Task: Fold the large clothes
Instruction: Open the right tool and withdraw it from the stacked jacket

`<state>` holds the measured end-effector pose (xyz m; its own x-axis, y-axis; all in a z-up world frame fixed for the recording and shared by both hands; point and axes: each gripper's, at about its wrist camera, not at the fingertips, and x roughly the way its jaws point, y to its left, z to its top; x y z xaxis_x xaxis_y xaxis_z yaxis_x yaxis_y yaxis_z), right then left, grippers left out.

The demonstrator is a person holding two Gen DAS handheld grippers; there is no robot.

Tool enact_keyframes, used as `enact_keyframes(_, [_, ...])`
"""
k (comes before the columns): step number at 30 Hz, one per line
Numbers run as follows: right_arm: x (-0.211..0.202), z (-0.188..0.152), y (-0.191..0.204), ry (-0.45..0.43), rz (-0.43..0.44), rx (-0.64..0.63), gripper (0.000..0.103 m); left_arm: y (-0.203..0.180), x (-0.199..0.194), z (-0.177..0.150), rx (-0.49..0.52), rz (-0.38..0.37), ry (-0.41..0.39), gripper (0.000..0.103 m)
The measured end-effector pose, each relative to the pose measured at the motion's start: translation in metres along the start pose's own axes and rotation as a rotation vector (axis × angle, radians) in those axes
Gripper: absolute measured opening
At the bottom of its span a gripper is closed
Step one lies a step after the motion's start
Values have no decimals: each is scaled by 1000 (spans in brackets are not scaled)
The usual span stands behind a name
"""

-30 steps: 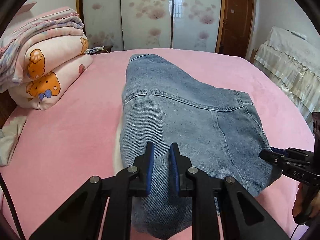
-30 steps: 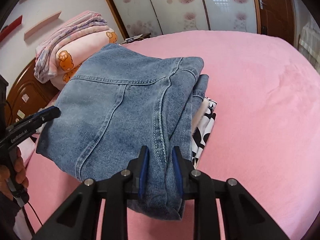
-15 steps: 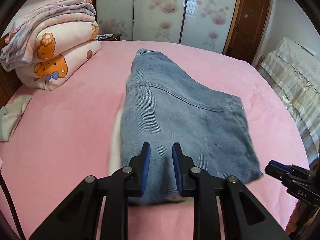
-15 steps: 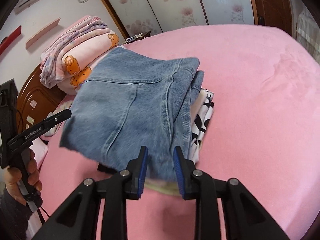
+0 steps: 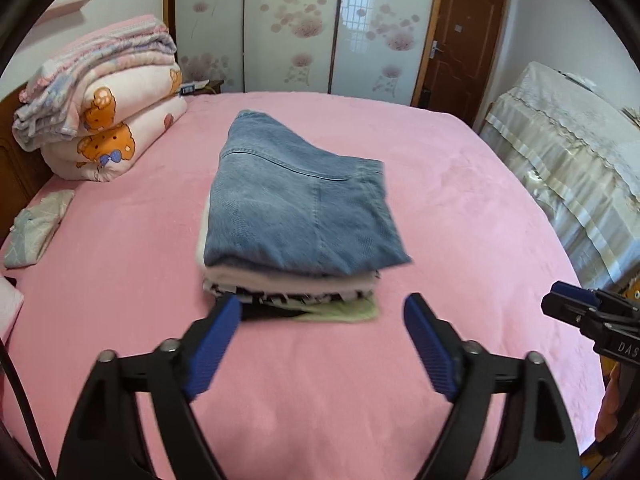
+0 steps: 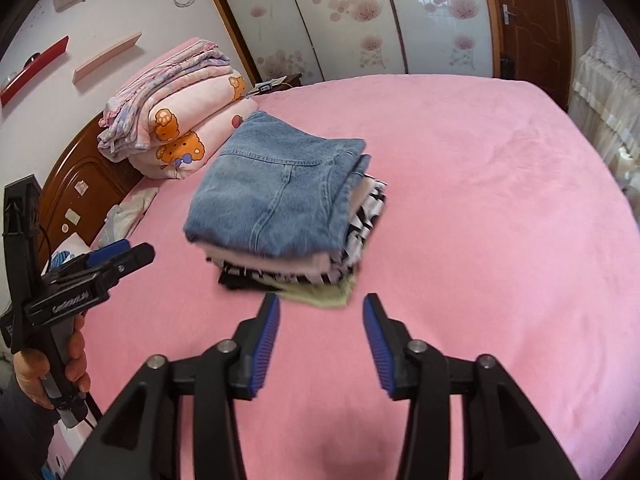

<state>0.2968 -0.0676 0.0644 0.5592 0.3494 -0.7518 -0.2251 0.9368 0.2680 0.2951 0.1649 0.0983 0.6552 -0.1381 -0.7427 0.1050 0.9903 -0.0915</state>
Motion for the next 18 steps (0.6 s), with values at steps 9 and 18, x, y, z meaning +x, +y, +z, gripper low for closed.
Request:
enact_keyframes(9, [-88,-72,-13,-23,-103,-22,60,-47,-76,-64,-17,-16,17,91])
enact_keyframes(18, [-129,-166,-21,-31,-166,39,76,-88,-113,-172,-75,-42,18,102])
